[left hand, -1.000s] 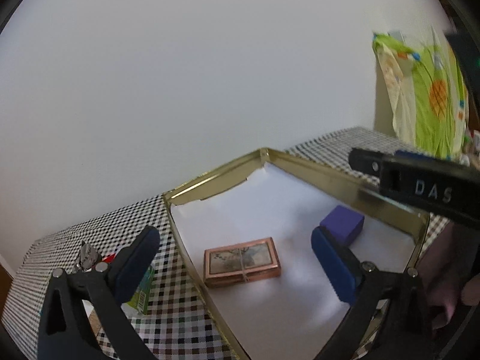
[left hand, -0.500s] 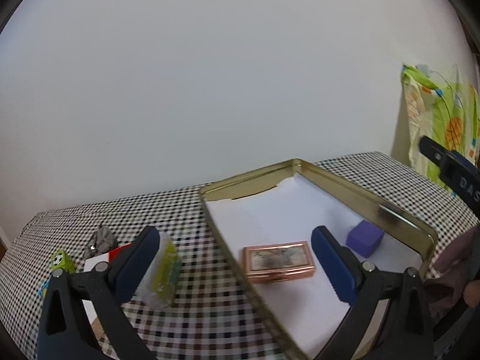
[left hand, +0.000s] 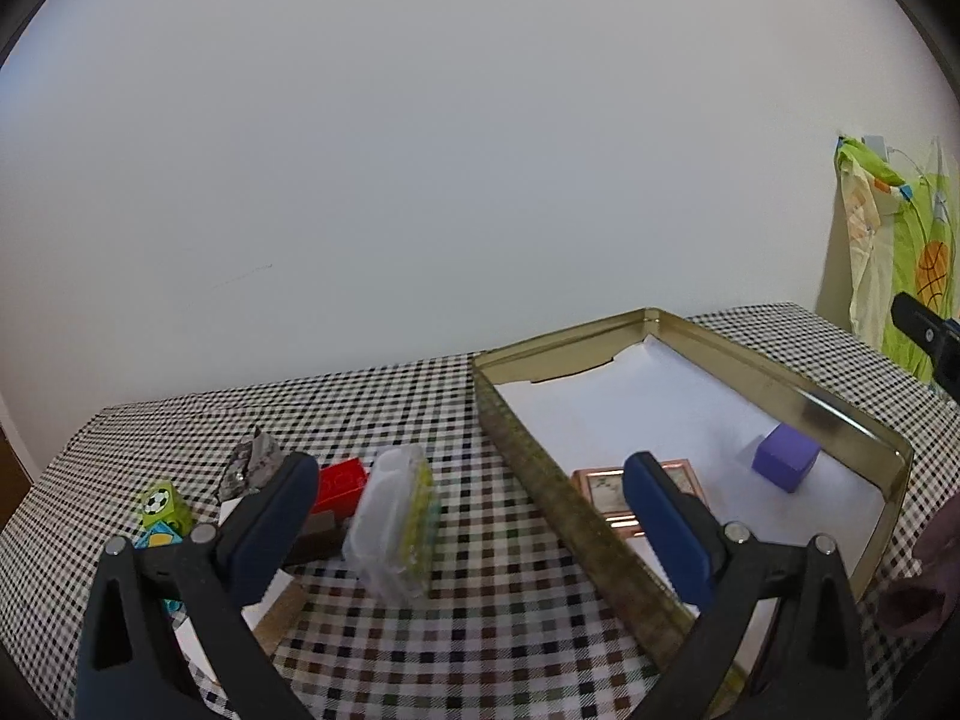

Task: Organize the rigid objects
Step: 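Withdraw both grippers from the tray back toward the table objects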

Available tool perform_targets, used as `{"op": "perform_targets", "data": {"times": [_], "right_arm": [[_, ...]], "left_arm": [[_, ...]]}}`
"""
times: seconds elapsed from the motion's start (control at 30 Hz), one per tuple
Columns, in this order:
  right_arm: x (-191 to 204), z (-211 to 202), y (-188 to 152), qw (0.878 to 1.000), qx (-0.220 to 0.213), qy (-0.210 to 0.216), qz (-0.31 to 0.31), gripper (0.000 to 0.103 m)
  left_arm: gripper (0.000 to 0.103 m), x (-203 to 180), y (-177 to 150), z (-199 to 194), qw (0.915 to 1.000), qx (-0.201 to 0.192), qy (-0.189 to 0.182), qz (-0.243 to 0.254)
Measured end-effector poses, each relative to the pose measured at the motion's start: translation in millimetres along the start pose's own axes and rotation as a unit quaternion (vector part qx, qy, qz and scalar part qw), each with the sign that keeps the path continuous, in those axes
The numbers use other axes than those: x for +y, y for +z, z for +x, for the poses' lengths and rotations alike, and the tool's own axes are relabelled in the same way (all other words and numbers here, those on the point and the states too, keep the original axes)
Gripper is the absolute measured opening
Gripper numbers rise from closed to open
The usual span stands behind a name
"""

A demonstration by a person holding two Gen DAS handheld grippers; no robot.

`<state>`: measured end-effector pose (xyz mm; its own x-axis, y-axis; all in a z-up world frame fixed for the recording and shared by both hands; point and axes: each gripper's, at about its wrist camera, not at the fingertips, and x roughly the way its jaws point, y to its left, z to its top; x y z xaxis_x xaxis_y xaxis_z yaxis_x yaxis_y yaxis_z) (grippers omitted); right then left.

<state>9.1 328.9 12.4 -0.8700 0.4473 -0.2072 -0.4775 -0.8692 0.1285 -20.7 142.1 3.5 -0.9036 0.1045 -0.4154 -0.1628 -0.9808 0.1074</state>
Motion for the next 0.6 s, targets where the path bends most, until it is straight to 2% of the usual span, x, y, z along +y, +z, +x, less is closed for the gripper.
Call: {"op": "perform_targets", "data": {"times": [0.6], "right_arm": [[39.7,-27.8,-11.0,1.000,-0.003,0.012,0.006,0.077]], "left_arm": [[0.102,40.1,-10.3,-6.2,0.9992,0.024,-0.015,-0.029]]}}
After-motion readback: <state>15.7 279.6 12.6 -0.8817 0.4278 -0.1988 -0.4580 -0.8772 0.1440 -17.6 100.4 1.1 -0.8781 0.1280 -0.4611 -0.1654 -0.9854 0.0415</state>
